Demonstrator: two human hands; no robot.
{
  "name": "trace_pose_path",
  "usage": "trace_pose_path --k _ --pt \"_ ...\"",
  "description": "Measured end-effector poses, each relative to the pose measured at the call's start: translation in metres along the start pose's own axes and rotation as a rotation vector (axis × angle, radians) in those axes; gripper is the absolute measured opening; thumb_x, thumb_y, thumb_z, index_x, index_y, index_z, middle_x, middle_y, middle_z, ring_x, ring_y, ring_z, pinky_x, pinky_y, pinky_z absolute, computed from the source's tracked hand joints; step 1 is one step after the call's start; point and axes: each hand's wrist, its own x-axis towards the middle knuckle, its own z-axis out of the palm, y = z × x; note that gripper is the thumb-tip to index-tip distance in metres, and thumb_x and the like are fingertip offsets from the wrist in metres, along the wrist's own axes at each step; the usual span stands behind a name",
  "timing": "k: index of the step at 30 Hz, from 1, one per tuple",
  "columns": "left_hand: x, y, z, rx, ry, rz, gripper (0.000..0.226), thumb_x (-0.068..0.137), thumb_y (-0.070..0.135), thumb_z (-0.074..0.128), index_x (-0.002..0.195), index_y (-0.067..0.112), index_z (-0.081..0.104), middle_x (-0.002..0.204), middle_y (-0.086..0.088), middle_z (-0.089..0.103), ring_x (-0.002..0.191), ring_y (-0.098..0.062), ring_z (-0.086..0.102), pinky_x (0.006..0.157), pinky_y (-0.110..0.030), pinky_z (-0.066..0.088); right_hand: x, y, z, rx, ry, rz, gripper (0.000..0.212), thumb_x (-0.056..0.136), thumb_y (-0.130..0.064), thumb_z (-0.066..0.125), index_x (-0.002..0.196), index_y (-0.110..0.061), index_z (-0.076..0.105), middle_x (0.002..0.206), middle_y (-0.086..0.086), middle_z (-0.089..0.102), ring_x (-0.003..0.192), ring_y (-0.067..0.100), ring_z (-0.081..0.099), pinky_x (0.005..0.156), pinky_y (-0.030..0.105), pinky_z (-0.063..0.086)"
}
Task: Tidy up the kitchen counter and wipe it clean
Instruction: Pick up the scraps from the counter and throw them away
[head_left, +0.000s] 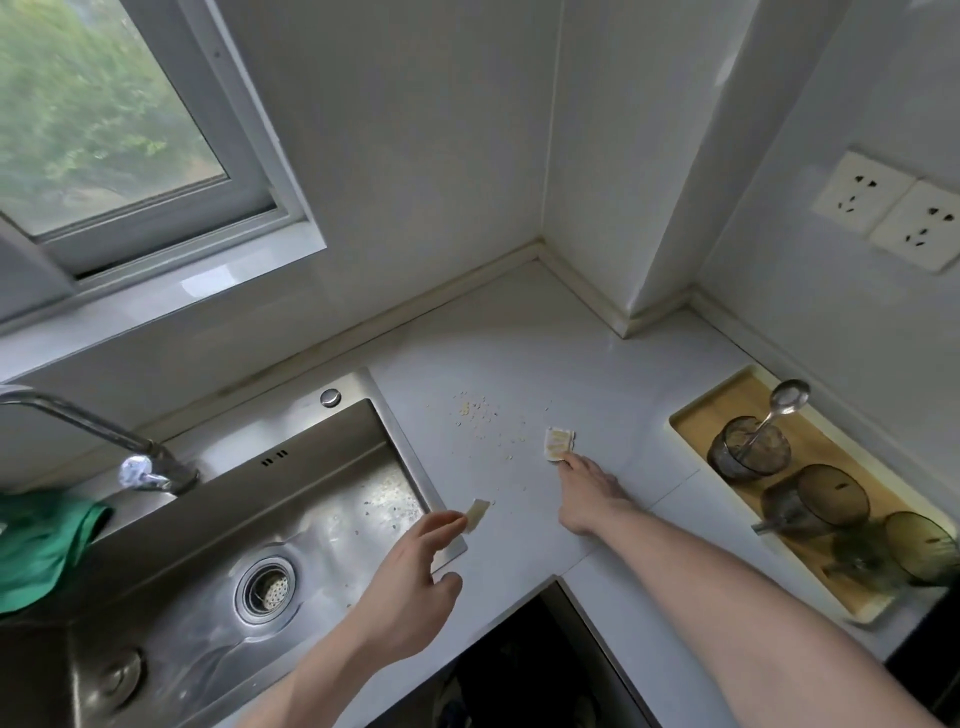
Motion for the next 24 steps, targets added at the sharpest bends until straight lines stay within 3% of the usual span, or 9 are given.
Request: trace_pose_path --k 4,9,13,17,24 --pt "-0.006 -0.002 -0.003 0.007 -0.038 0.019 0.067 0.087 0.013 0.048 0.151 0.031 0.047 0.145 0.037 0.036 0.135 0.007 0.040 0.115 -0.023 0.038 -0.008 -0.004 0.001 0.099 0.005 0.033 0.065 0.089 -0.022 0.055 0.150 -0.015 0.037 0.156 0.000 0.030 0.144 0.022 0.032 0.116 0.037 0.033" --pt "-0.017 -0.004 0.000 -0.004 -0.156 0.064 0.066 0.087 0.016 0.047 0.150 0.034 0.047 0.147 0.035 0.035 0.134 0.002 0.044 0.115 -0.026 0.040 -0.066 -0.008 0.015 0.564 0.070 0.066 0.072 0.096 -0.031 0.059 0.159 -0.015 0.028 0.161 -0.006 0.024 0.146 0.014 0.031 0.118 0.024 0.024" --pt "-0.021 -0.008 0.004 -0.031 -0.274 0.095 0.063 0.089 0.017 0.047 0.150 0.031 0.047 0.148 0.031 0.036 0.131 0.008 0.043 0.112 -0.025 0.045 -0.134 -0.004 0.041 0.745 0.180 0.126 0.068 0.096 -0.028 0.066 0.155 -0.013 0.035 0.155 -0.009 0.032 0.140 0.005 0.034 0.111 0.014 0.019" --pt "-0.022 -0.010 0.011 0.000 -0.383 0.171 0.060 0.087 0.020 0.049 0.147 0.028 0.050 0.148 0.025 0.041 0.129 0.002 0.049 0.106 -0.022 0.049 -0.195 0.006 0.080 0.889 0.244 0.252 0.068 0.096 -0.031 0.067 0.155 -0.017 0.036 0.155 -0.012 0.034 0.143 0.007 0.036 0.120 0.027 0.026" --pt "-0.017 -0.018 0.036 0.144 -0.554 0.297 0.058 0.092 0.014 0.054 0.150 0.024 0.050 0.151 0.018 0.040 0.127 -0.005 0.054 0.096 -0.016 0.047 -0.275 -0.019 0.130 1.188 0.384 0.423 0.059 0.096 -0.028 0.068 0.149 -0.025 0.044 0.149 -0.023 0.040 0.131 -0.001 0.047 0.110 0.030 0.041"
